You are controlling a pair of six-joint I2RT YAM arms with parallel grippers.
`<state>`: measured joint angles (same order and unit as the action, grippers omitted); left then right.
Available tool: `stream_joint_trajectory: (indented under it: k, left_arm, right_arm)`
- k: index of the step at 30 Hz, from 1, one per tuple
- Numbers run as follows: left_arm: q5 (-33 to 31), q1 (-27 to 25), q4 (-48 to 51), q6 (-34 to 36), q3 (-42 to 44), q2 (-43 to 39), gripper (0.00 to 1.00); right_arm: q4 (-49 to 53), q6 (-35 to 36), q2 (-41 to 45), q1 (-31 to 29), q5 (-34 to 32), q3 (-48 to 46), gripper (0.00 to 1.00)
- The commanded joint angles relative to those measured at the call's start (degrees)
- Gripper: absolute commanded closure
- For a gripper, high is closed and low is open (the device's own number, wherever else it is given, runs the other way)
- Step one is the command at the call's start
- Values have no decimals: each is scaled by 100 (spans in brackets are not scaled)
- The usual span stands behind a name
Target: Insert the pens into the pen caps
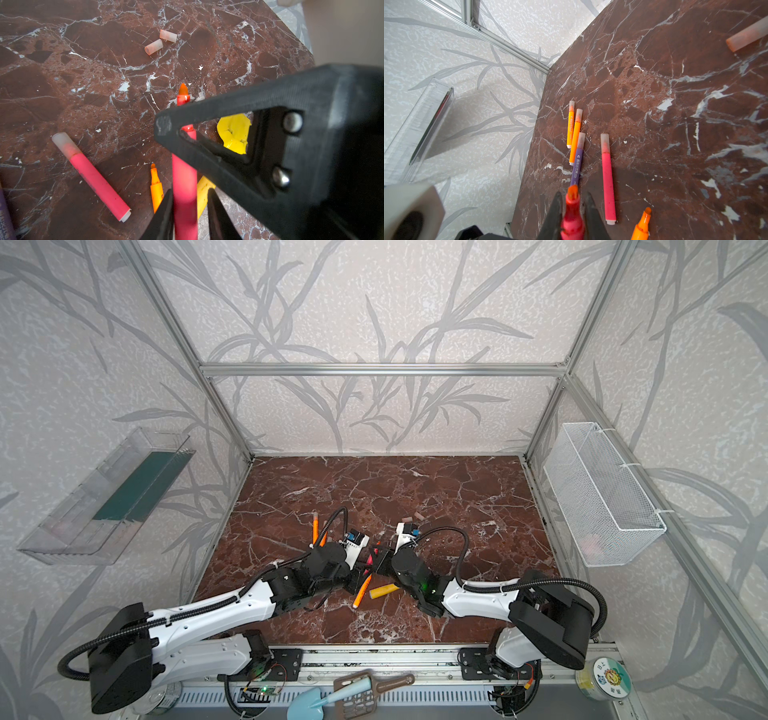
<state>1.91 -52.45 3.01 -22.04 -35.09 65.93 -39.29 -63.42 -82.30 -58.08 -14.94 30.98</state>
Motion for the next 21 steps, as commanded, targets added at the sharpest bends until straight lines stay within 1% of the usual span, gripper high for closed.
stream_joint_trajectory:
  k: [1, 4, 8, 15, 16, 17, 19, 21]
  left_arm:
    - [82, -20, -172, 95, -6, 92, 71]
    - [43, -20, -245, 113, -2, 160, 71]
    - [24, -20, -307, 122, -6, 240, 79]
    - [-90, -20, -301, 82, -6, 234, 97]
    - [-115, -20, -296, 77, -6, 227, 100]
    - [-165, -13, -279, 62, 2, 228, 100]
    - [-324, -11, -200, 4, -6, 211, 100]
    - [-512, 2, -77, -75, 2, 167, 100]
  right_arm:
    - [-516, -154, 12, -188, 4, -68, 98]
    - [-659, -185, 5, -231, 17, -93, 99]
    - [-715, -212, -29, -291, 6, -100, 99]
    - [-808, -256, -110, -305, -52, -145, 98]
    - [-800, -227, -102, -301, -60, -145, 94]
    - [-778, -205, -93, -313, -89, -145, 88]
    - [-703, -156, -21, -307, -223, -186, 72]
    - [-582, -74, 139, -308, -524, -294, 60]
